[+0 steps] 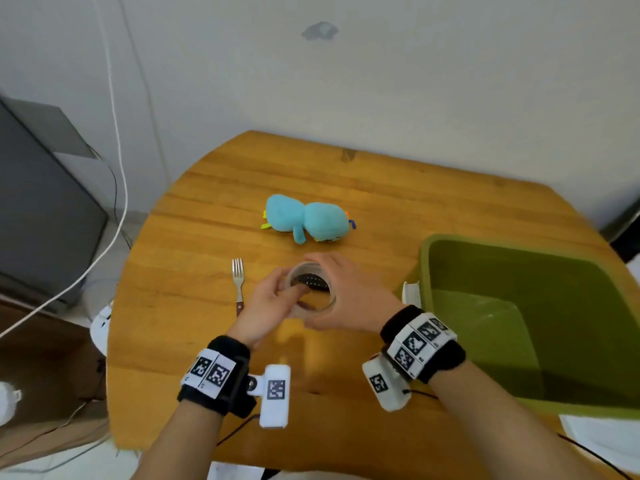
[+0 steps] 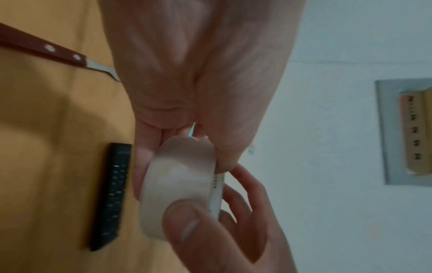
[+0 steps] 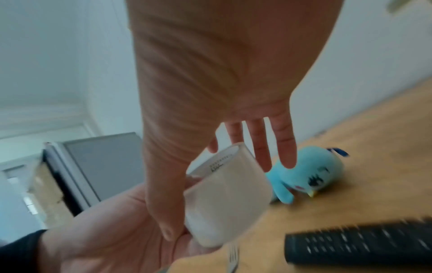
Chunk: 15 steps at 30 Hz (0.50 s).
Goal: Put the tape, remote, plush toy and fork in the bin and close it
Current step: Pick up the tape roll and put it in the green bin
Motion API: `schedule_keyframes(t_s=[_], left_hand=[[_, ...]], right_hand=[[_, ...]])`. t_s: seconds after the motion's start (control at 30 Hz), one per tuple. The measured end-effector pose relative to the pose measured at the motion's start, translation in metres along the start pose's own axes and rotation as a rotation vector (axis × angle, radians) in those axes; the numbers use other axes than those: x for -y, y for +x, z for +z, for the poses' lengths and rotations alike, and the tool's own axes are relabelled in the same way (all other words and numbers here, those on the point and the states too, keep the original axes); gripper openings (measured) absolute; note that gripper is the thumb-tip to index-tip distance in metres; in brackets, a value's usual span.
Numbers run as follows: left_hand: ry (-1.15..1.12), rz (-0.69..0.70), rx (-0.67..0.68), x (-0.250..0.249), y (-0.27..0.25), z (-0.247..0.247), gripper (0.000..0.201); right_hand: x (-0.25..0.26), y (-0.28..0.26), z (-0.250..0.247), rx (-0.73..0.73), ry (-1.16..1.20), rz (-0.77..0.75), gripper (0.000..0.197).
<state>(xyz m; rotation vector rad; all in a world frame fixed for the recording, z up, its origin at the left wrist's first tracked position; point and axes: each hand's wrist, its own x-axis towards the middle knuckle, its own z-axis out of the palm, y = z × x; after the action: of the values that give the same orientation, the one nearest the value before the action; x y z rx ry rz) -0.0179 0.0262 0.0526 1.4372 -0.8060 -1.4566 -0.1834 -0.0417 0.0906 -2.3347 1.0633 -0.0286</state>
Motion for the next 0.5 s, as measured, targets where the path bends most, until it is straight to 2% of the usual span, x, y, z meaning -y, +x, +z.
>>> schedule_keyframes(t_s=[0.1,0.27,0.4,0.5], left_hand=[[-0.013,0.087,0.01,-0.033,-0.011,0.01,0.028],[0.035,0.18,0.138,-0.082,-0.02,0.054,0.029],[0.061,0.151,0.275,-0.101,-0.013,0.1,0.038],[0.278,0.146,0.237,-0.094,0.009,0.135,0.044]], right_hand=[[0.011,-0.019,-0.031,-0.125,0.013,-0.082,0.087],[-0.003,-0.055,-0.08,-0.215,0.18,-0.097,0.097],[-0.044,-0.096,-0.127,-0.3,0.242,-0.091,0.087],[-0.09,-0.124,-0.158,-0.356,0.198,0.013,0.088]])
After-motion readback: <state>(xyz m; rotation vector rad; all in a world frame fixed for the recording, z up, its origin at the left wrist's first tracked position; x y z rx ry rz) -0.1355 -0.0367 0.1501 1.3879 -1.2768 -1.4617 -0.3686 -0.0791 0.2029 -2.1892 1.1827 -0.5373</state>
